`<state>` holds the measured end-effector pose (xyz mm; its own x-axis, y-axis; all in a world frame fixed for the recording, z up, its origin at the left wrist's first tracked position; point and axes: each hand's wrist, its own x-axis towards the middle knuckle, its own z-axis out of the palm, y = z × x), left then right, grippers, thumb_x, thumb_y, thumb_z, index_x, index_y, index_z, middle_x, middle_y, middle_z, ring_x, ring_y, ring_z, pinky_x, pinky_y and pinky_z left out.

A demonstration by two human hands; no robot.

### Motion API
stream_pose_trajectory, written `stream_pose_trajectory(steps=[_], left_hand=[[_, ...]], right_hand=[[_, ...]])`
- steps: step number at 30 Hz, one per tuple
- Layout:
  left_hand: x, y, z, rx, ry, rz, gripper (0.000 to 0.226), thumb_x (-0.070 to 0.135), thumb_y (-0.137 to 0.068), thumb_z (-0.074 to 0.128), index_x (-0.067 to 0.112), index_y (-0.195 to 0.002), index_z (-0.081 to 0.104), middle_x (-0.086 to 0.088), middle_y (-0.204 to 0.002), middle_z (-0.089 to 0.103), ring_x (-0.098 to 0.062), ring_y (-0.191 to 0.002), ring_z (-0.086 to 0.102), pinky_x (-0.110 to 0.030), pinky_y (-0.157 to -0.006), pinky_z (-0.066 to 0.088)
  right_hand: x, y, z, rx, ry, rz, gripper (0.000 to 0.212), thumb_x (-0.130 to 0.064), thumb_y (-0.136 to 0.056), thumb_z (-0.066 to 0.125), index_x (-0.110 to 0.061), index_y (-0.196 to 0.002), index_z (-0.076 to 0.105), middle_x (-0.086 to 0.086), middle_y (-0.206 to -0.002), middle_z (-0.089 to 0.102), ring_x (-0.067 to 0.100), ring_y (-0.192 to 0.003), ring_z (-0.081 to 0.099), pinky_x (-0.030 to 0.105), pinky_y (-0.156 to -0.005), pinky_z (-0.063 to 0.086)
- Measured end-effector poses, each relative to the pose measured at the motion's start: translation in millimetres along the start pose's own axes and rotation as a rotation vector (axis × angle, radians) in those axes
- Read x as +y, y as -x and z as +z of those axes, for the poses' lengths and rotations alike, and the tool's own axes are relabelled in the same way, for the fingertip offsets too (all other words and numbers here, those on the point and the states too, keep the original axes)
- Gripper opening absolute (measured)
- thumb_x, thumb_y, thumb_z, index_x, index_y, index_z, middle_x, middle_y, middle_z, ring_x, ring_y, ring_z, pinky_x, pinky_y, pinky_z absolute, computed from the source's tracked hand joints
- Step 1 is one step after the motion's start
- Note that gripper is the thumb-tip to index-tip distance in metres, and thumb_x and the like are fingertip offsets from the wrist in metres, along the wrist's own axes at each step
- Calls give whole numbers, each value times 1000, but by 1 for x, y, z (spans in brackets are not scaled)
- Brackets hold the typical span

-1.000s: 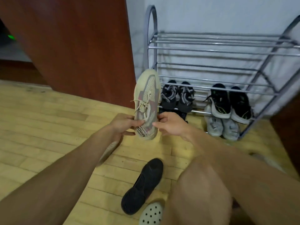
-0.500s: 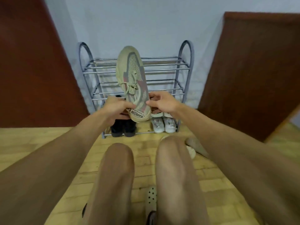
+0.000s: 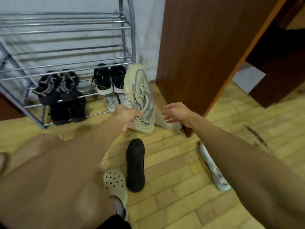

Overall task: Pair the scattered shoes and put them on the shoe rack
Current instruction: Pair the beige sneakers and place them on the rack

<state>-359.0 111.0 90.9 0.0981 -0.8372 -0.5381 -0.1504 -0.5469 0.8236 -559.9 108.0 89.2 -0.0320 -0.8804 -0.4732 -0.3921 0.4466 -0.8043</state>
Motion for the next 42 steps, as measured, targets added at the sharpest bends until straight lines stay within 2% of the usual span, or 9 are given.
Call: stream_pose_trajectory(steps=[6,10,14,18,26,31,34,38,42], left_hand=[[-47,-42,29,-143,-51,-179,47,-4,-86,63,4,-130,50,-6,-121,60,-26,-121,55,-30,-83,44],[-75,-91,14,-156,-98,-254,58,4,-77,73,13,-131,53,-2,-131,59,-25,-122,55,-41,-95,48],[-92,-126,-2,-108,-106,-305,47,9,-81,72,10,-125,56,-8,-125,62,-22,-107,58,-35,-77,50],[-114,-159,-22,-96,-112,-358,41,13,-92,59,5,-131,50,-14,-132,54,-22,-100,46,-30,-82,40],[-143,-191,-53,9,-93,-414,42,21,-89,65,10,-128,55,-8,-123,57,-26,-112,55,-31,-83,47],[-144,-189,-40,58,8,-408,37,22,-82,73,12,-115,60,-4,-102,61,-21,-93,58,-33,-71,52],[-141,-178,-36,53,73,-423,36,20,-80,75,11,-112,62,-5,-98,66,-19,-84,61,-31,-56,50],[-136,-160,-36,64,136,-452,40,12,-83,71,9,-121,59,-8,-116,64,-16,-81,59,-29,-53,46],[-130,-143,-33,62,162,-445,52,13,-88,65,9,-137,48,-10,-139,52,-28,-122,53,-42,-89,52]], right_hand=[[75,-37,17,60,-59,252,35,-8,-95,56,-5,-129,54,13,-127,60,26,-107,63,33,-86,55],[94,-80,48,43,-54,336,33,-11,-95,55,-6,-128,55,11,-128,57,23,-107,58,31,-80,53],[98,-126,83,53,-64,363,40,-11,-95,56,-3,-134,49,13,-134,52,27,-118,54,32,-86,51],[103,-185,116,81,-121,388,49,-12,-93,58,-5,-139,43,12,-139,46,28,-125,47,38,-95,49],[153,-255,149,320,-331,556,59,-11,-84,63,-10,-138,40,11,-132,53,27,-113,56,32,-60,52],[142,-236,148,166,-440,533,51,-5,-79,74,-3,-126,55,15,-117,61,28,-94,64,36,-69,58],[138,-217,146,178,-242,389,60,-5,-68,81,-12,-119,50,13,-122,58,30,-103,63,40,-70,59],[133,-188,137,395,308,-79,56,-7,-66,81,-12,-111,49,10,-124,47,26,-108,54,43,-84,54],[155,-154,129,394,819,-279,46,-4,-78,67,-13,-119,48,10,-128,44,28,-119,41,39,-91,49]])
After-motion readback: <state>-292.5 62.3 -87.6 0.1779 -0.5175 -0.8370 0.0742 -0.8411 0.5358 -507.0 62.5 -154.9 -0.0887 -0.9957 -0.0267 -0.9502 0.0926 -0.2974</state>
